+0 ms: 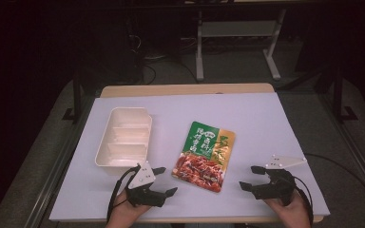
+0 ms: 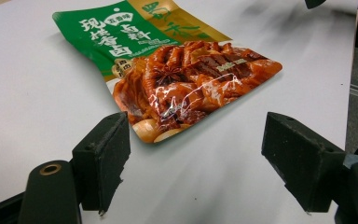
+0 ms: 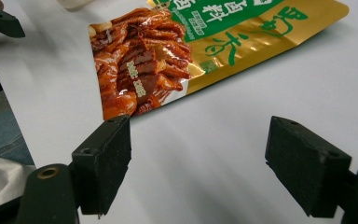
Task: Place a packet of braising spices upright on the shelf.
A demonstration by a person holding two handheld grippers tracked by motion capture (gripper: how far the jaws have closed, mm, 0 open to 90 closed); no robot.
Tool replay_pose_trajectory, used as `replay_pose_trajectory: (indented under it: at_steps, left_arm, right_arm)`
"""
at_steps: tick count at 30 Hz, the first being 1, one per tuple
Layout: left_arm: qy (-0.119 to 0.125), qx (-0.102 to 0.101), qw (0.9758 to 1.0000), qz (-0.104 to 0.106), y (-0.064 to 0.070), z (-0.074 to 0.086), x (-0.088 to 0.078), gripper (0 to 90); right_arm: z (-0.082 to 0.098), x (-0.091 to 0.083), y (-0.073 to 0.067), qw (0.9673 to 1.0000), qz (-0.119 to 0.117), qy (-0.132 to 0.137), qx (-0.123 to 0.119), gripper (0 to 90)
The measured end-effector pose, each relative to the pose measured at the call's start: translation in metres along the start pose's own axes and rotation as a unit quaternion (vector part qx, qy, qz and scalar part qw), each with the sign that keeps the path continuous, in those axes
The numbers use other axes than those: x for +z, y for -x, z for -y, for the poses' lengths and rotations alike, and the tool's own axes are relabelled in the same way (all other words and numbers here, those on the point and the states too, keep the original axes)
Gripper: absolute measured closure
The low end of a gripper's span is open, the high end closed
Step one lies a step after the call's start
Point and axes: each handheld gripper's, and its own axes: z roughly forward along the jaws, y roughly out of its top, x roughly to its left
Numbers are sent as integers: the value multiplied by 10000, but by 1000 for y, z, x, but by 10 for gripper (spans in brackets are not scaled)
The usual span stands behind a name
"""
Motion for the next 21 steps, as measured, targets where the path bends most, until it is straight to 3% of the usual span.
replay_pose_trajectory:
  at_steps: [10, 21]
  left_arm:
    - [-28, -4, 10000, 23, 0, -3, 4, 263]
    - [-60, -38, 9999, 84, -7, -18, 15, 414]
  right_arm:
    - [0, -1, 2, 9999, -31, 101, 67, 218]
    - [-2, 0, 6, 9999, -20, 100, 140, 221]
